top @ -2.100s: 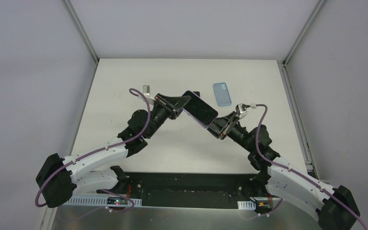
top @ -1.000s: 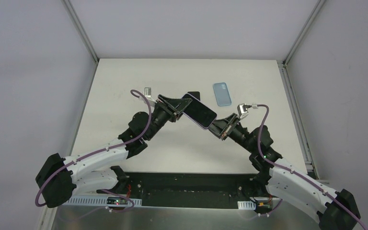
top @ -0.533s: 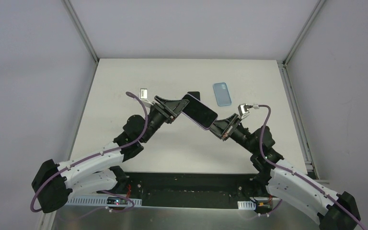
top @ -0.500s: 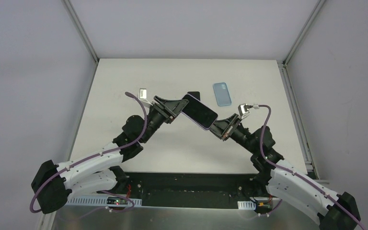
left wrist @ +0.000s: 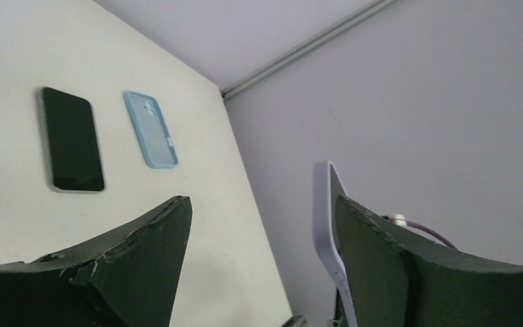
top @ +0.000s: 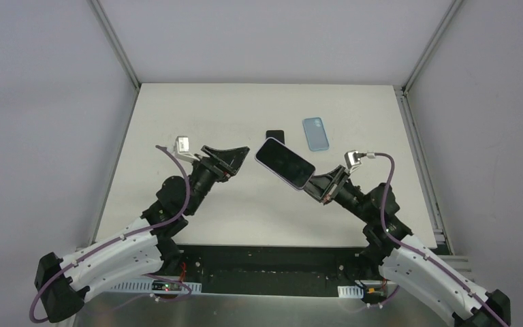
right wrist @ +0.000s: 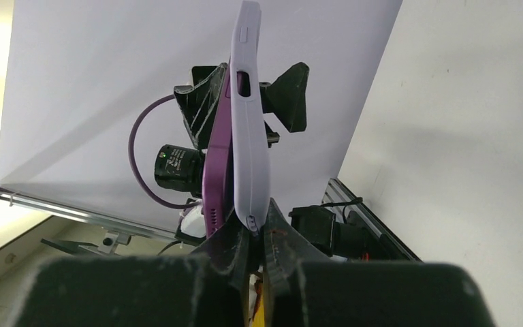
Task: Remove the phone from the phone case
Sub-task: Remove the phone case from the phone.
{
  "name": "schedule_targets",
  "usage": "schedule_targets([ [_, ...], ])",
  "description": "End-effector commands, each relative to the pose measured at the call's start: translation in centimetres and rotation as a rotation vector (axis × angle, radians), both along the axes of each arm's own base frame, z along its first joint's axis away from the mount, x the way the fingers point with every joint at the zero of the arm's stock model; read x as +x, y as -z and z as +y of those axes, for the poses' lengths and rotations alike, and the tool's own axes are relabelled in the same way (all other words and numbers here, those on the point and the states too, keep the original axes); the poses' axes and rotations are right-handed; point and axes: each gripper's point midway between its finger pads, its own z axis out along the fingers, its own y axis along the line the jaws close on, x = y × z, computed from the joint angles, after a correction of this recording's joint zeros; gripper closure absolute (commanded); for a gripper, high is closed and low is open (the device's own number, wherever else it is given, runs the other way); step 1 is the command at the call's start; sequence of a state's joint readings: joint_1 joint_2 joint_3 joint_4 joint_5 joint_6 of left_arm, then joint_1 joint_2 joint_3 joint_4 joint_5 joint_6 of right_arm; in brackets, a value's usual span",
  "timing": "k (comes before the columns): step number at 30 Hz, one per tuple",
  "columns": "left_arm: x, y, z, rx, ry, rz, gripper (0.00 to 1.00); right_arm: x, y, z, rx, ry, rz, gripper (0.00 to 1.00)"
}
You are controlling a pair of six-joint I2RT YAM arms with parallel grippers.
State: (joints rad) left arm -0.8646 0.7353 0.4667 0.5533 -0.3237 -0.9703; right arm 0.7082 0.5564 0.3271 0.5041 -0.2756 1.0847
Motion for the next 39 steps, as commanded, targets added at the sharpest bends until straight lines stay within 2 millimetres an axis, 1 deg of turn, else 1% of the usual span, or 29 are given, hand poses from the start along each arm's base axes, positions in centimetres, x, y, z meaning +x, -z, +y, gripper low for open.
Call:
schedule_targets([
  [1, 0.1, 1.1, 3.2, 0.193, -0.126, -0.015, 0.22, -1.3, -4.3, -1.6, 0.042, 0.026, -0.163, 1.00],
  [2, 0.0, 0.8, 3.6, 0.232, -0.132, -0.015, 0.22, -1.3, -3.9, -1.7, 0.022, 0.032, -0.159, 1.00],
  [3, -0.1, 1.4, 3.9, 0.287, -0.134, -0.003, 0.22, -1.3, -3.7, -1.8, 0.006, 0.039, -0.160, 1.00],
  [4, -0.2, 1.1, 4.2, 0.348, -0.137, -0.002, 0.22, -1.3, -3.4, -1.9, -0.013, 0.046, -0.158, 1.00],
  [7, -0.1, 2.2, 5.2, 0.560, -0.146, 0.061, 0.23, -0.8, -2.1, -2.0, -0.095, 0.067, -0.127, 1.00],
  [9, -0.1, 2.7, 5.5, 0.671, -0.145, 0.078, 0.23, -0.5, -1.4, -2.0, -0.141, 0.078, -0.099, 1.00],
  [11, -0.1, 3.2, 5.1, 0.722, -0.126, 0.072, 0.24, -0.1, -0.8, -2.0, -0.180, 0.085, -0.075, 1.00],
  [14, 0.0, 3.6, 4.2, 0.738, -0.107, 0.078, 0.23, 0.5, 0.6, -2.0, -0.235, 0.102, -0.031, 1.00],
  [17, 0.0, 3.9, 2.9, 0.750, -0.066, 0.091, 0.21, 0.9, 1.7, -1.9, -0.279, 0.108, 0.006, 1.00],
  [19, 0.0, 4.4, 1.5, 0.746, -0.012, 0.110, 0.20, 1.1, 2.2, -2.0, -0.307, 0.117, 0.023, 1.00],
  [20, -0.2, 4.6, 0.7, 0.744, 0.025, 0.117, 0.18, 1.2, 2.7, -2.1, -0.327, 0.121, 0.038, 1.00],
  [23, -0.8, 4.9, -1.4, 0.741, 0.137, 0.121, 0.08, 1.4, 3.9, -2.3, -0.377, 0.131, 0.072, 1.00],
  [26, -1.0, 4.9, -2.4, 0.773, 0.191, 0.094, 0.06, 1.8, 5.4, -2.7, -0.435, 0.153, 0.134, 1.00],
  [27, -1.1, 4.8, -2.7, 0.800, 0.205, 0.072, 0.05, 1.9, 5.8, -2.7, -0.445, 0.154, 0.153, 1.00],
  [29, -1.5, 4.9, -3.5, 0.879, 0.228, 0.015, 0.01, 2.1, 6.6, -2.7, -0.460, 0.159, 0.191, 1.00],
  [30, -2.1, 4.8, -4.2, 0.926, 0.247, -0.026, 0.01, 2.1, 6.9, -2.6, -0.465, 0.160, 0.208, 1.00],
  [32, -2.6, 5.0, -5.1, 1.016, 0.252, -0.079, 0.01, 2.2, 7.3, -2.5, -0.471, 0.158, 0.235, 1.00],
  [36, -3.8, 5.2, -7.3, 1.159, 0.289, -0.187, 0.03, 2.2, 7.4, -2.4, -0.488, 0.150, 0.275, 1.00],
  [39, -4.6, 5.6, -8.4, 1.279, 0.308, -0.264, 0.05, 1.9, 7.5, -2.5, -0.501, 0.146, 0.303, 1.00],
])
